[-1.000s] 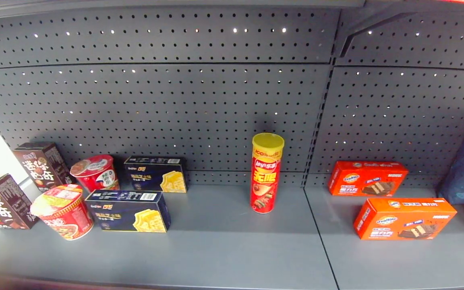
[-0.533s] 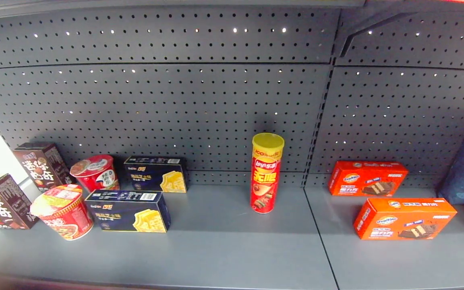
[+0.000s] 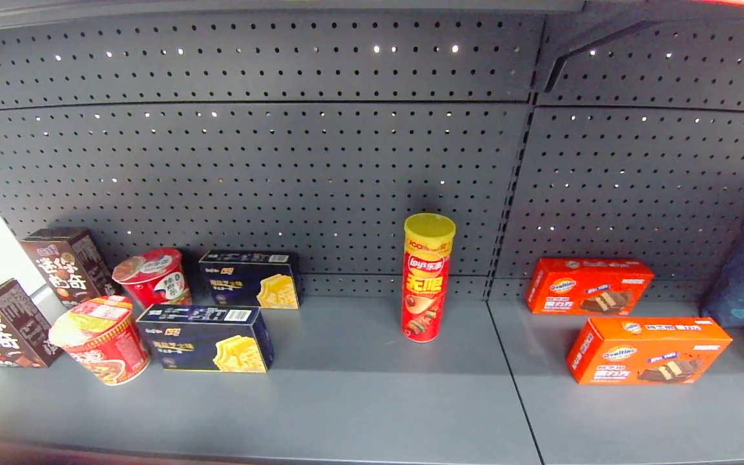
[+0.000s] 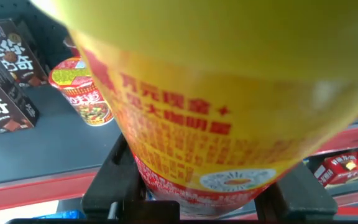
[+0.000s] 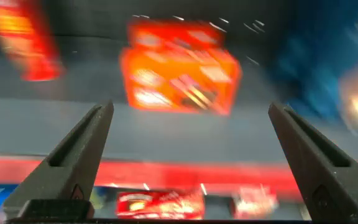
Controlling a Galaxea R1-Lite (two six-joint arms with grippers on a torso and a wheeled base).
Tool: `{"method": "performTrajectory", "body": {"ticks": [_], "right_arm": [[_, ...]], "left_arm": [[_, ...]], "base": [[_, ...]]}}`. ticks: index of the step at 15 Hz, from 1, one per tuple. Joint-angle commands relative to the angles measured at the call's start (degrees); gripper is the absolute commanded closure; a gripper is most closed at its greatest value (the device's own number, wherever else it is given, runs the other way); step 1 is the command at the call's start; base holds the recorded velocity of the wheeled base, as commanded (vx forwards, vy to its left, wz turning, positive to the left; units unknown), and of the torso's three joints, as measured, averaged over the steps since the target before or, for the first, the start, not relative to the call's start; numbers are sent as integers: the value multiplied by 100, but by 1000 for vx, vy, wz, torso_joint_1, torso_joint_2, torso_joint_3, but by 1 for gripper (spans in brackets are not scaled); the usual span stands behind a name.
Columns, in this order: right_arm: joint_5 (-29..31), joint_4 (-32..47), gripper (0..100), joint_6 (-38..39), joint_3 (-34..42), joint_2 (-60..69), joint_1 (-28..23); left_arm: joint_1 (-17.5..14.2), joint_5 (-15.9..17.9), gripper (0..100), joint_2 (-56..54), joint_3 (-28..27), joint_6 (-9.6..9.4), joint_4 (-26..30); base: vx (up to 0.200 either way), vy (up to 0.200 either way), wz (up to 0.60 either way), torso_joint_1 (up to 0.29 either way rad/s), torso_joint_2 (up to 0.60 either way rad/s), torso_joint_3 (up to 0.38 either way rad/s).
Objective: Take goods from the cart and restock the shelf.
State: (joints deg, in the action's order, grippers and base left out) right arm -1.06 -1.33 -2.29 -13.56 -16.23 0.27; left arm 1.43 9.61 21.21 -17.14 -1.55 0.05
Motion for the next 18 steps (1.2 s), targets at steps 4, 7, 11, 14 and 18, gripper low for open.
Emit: {"method": "performTrajectory", "body": {"ticks": [4, 7, 11, 14, 18], "right_arm": [[-632, 124, 0, 159, -1747, -2763, 2346], [-949, -201, 0, 97, -1940, -3791, 2918], [-2311, -1660, 0, -131, -1940, -5163, 2900], [-2909, -2214, 0, -351, -2046, -5839, 2689], [-4288, -2873, 0, -949, -2802, -7377, 1801]], "left_arm": [[42, -20, 100, 50, 0, 5, 13], [33, -20, 100, 85, 0, 14, 13], [33, -11, 100, 76, 26, 14, 21], [42, -3, 100, 67, 44, 14, 21], [33, -11, 100, 50, 62, 5, 21]], "base": [[0, 0, 0, 0, 0, 0], [0, 0, 0, 0, 0, 0], [0, 0, 0, 0, 0, 0], [0, 0, 0, 0, 0, 0], [0, 0, 0, 0, 0, 0]]}}
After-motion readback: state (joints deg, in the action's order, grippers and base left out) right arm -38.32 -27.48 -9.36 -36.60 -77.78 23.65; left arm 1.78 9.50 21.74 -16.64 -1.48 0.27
